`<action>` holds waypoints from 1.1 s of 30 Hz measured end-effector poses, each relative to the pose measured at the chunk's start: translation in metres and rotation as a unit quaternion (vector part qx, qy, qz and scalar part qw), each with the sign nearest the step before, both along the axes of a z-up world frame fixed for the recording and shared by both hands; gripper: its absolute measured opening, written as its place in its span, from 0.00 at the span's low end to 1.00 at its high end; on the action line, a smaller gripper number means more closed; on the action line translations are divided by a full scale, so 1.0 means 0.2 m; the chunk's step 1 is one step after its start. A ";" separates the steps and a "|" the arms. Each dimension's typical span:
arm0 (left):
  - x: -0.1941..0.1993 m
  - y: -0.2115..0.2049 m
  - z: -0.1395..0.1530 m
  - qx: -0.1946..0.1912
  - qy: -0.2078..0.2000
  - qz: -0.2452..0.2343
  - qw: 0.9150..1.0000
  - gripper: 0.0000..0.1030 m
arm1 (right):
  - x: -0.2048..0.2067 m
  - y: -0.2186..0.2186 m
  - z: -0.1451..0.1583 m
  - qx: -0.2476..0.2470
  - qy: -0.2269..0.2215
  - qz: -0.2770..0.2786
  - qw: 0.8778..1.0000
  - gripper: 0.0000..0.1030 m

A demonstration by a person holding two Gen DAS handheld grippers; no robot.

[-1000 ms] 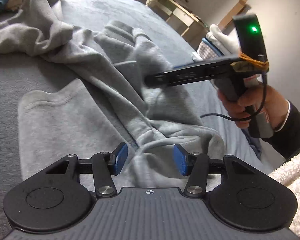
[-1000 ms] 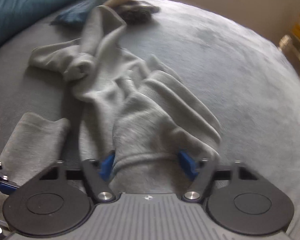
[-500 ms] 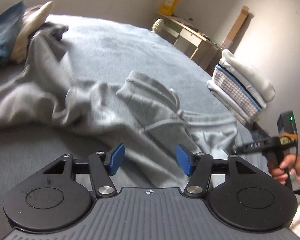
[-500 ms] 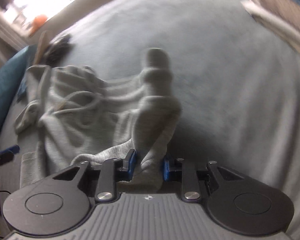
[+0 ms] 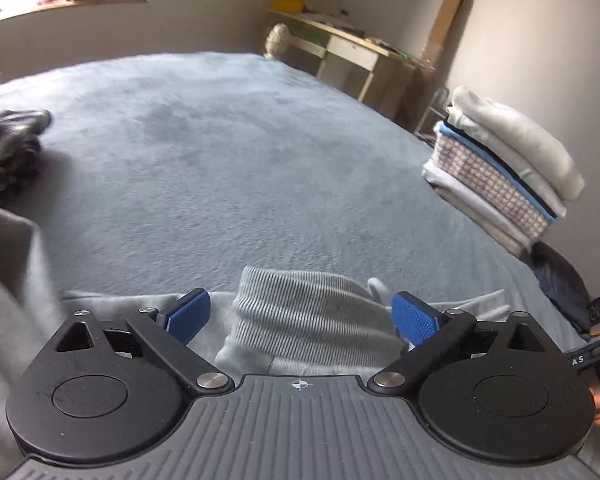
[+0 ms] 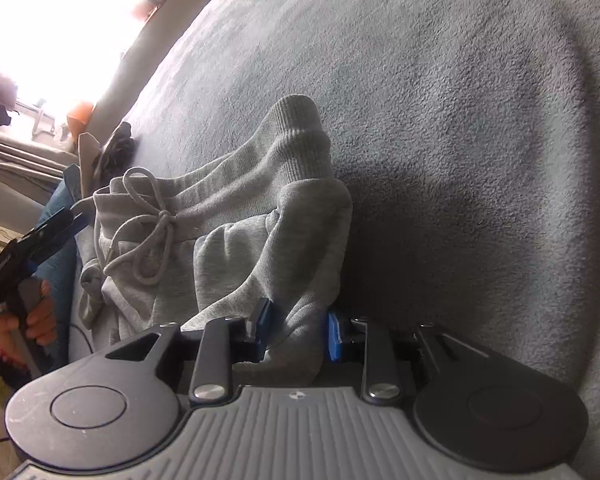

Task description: Fold clothes

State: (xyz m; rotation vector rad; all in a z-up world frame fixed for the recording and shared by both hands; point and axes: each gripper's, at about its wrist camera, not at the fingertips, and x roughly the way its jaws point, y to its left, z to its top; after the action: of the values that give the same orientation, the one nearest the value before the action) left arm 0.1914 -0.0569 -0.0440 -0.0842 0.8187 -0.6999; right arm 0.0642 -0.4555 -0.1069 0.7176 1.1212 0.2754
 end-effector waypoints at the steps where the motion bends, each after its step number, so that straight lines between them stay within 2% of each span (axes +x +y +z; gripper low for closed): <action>1: 0.04 -0.02 -0.02 0.001 0.006 0.001 1.000 0.96 | 0.00 0.00 -0.01 0.004 0.000 0.002 1.000 0.30; 5: 0.14 -0.08 -0.10 0.005 0.035 0.007 0.999 0.94 | 0.02 -0.02 -0.02 0.014 -0.002 0.011 1.000 0.30; 8: 0.12 -0.10 -0.14 -0.005 0.058 -0.027 0.998 0.83 | 0.02 -0.02 -0.03 0.020 -0.002 0.016 1.000 0.30; 11: 0.05 -0.08 -0.10 -0.020 0.042 -0.052 0.998 0.77 | 0.03 -0.03 -0.04 0.027 -0.001 0.019 0.999 0.30; 14: -0.03 -0.06 -0.06 -0.044 0.053 -0.107 0.992 0.72 | 0.04 -0.03 -0.04 0.030 -0.005 0.023 0.999 0.30; 16: -0.09 -0.07 -0.06 -0.026 0.044 -0.137 0.989 0.73 | 0.04 -0.02 -0.04 0.032 -0.008 0.025 0.999 0.30; 18: -0.14 -0.08 -0.07 -0.005 0.033 -0.161 0.986 0.78 | 0.05 -0.02 -0.04 0.034 -0.010 0.028 0.999 0.31; 21: -0.17 -0.09 -0.11 0.039 0.008 -0.155 0.987 0.81 | 0.06 -0.01 -0.03 0.040 -0.011 0.029 0.999 0.35; 24: -0.20 -0.11 -0.11 0.046 -0.017 -0.155 0.987 0.84 | 0.07 -0.01 -0.02 0.048 -0.012 0.028 0.998 0.41; 28: -0.26 -0.17 -0.11 0.078 -0.057 -0.163 0.982 0.83 | 0.07 -0.03 0.01 0.073 -0.020 0.016 0.997 0.47; 33: -0.32 -0.18 -0.12 0.126 -0.084 -0.160 0.976 0.78 | 0.10 -0.04 0.00 0.100 -0.018 0.005 0.995 0.64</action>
State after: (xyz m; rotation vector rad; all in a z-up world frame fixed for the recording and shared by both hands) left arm 0.1266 -0.0934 -0.0673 0.3384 0.7590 -0.8858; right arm 0.0838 -0.4631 -0.1059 0.8804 1.0724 0.4121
